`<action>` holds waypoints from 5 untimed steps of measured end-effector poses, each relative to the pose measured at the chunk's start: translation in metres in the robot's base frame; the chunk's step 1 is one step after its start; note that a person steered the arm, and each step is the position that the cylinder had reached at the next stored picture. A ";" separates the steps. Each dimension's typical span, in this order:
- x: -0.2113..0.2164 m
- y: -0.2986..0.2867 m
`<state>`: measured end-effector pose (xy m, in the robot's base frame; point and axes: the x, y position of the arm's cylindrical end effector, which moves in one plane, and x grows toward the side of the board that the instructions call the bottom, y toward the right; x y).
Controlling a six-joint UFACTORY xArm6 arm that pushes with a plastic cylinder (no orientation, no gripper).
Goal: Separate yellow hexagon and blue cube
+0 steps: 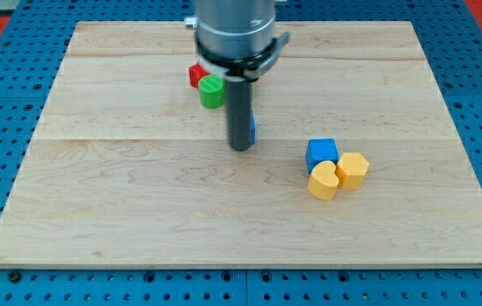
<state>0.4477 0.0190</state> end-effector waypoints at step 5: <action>0.060 0.112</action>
<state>0.5073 0.1314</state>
